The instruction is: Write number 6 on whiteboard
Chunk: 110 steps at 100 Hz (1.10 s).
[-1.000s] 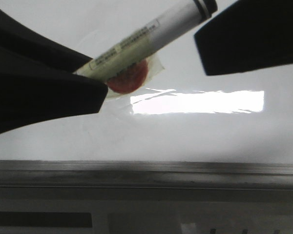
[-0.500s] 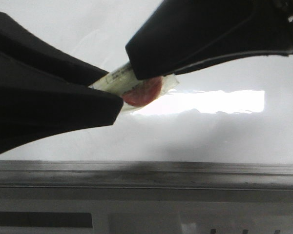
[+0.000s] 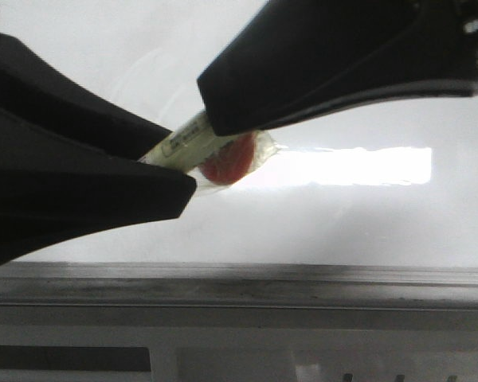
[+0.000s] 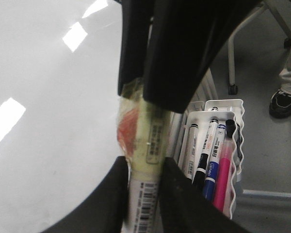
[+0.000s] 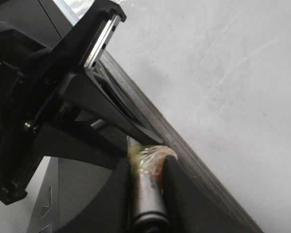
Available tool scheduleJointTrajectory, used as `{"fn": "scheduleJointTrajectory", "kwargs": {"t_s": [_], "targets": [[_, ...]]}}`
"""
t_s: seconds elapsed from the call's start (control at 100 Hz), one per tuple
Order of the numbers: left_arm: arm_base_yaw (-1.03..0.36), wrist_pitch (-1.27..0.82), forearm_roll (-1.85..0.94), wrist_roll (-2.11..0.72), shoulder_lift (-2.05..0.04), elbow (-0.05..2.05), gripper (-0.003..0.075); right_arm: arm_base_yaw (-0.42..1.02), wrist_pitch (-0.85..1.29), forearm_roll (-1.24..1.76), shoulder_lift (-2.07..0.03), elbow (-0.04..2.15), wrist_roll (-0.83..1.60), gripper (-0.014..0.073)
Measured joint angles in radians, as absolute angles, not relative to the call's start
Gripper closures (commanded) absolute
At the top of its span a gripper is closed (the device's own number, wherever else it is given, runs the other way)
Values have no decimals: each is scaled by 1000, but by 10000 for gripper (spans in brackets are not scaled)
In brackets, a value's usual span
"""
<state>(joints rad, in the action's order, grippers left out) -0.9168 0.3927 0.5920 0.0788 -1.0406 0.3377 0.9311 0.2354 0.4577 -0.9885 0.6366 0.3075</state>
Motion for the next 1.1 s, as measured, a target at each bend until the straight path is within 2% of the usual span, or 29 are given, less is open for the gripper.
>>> {"fn": "scheduleJointTrajectory", "kwargs": {"t_s": [0.07, 0.15, 0.31, 0.5, 0.7, 0.76, 1.1], "targets": [[-917, 386, 555, 89, -1041, 348, 373, 927, 223, 451, -990, 637, 310, 665], [-917, 382, 516, 93, -1034, 362, 330, 920, 201, 446, -992, 637, 310, 665], [-917, 322, 490, 95, -956, 372, 333, 920, 155, 442, -993, 637, 310, 665], [-917, 134, 466, 95, -731, 372, 337, 913, 57, 442, -995, 637, 310, 665], [-917, -6, 436, 95, -490, 372, 430, 847, 68, 445, -1036, 693, 310, 665], [-917, -50, 433, 95, -439, 372, 438, 823, 74, 445, -1046, 725, 310, 665], [-917, -135, 430, 95, -384, 372, 438, 640, 187, 449, -1137, 905, 308, 665]]}}
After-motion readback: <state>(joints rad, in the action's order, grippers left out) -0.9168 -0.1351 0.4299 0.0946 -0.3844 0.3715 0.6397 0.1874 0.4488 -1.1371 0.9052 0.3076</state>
